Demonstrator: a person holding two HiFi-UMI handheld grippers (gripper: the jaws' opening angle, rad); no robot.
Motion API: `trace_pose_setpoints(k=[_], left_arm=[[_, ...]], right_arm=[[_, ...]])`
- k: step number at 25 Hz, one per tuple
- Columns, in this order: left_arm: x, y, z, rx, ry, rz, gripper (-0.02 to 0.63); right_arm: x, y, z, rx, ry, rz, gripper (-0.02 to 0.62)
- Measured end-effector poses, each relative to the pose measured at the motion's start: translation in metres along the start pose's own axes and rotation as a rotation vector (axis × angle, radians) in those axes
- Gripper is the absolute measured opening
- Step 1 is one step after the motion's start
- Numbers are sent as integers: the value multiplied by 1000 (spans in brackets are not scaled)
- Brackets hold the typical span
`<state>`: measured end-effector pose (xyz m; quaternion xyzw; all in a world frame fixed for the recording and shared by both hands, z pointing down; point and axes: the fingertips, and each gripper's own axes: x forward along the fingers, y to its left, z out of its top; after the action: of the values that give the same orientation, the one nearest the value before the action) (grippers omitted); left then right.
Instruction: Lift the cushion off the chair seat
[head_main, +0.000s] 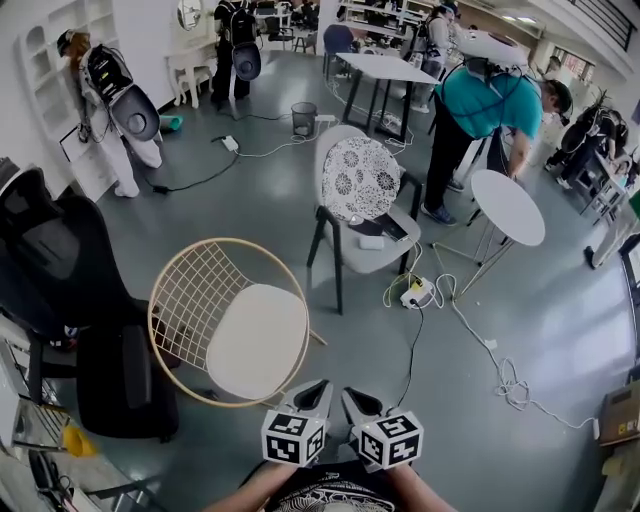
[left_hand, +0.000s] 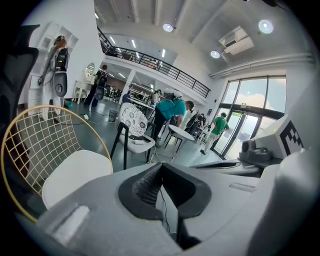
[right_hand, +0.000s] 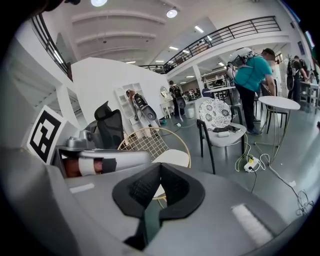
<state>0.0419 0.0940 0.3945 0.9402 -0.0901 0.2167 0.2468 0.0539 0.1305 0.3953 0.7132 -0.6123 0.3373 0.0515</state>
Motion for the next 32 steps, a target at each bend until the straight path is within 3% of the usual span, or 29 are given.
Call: trace_pose_setpoints(k=[5, 11, 22, 32], left_arm=[[10, 21, 4, -10, 5, 43, -8], [44, 52, 20, -57, -10, 152, -8], [114, 100, 47, -263, -21, 388, -8], [113, 141, 35, -449, -94, 649, -3]], right_arm=[[26, -7, 9, 9, 12, 50, 0], [69, -30, 31, -33, 53, 156, 0], [140, -85, 77, -144, 213, 401, 0], [190, -72, 69, -315, 391, 687, 0]])
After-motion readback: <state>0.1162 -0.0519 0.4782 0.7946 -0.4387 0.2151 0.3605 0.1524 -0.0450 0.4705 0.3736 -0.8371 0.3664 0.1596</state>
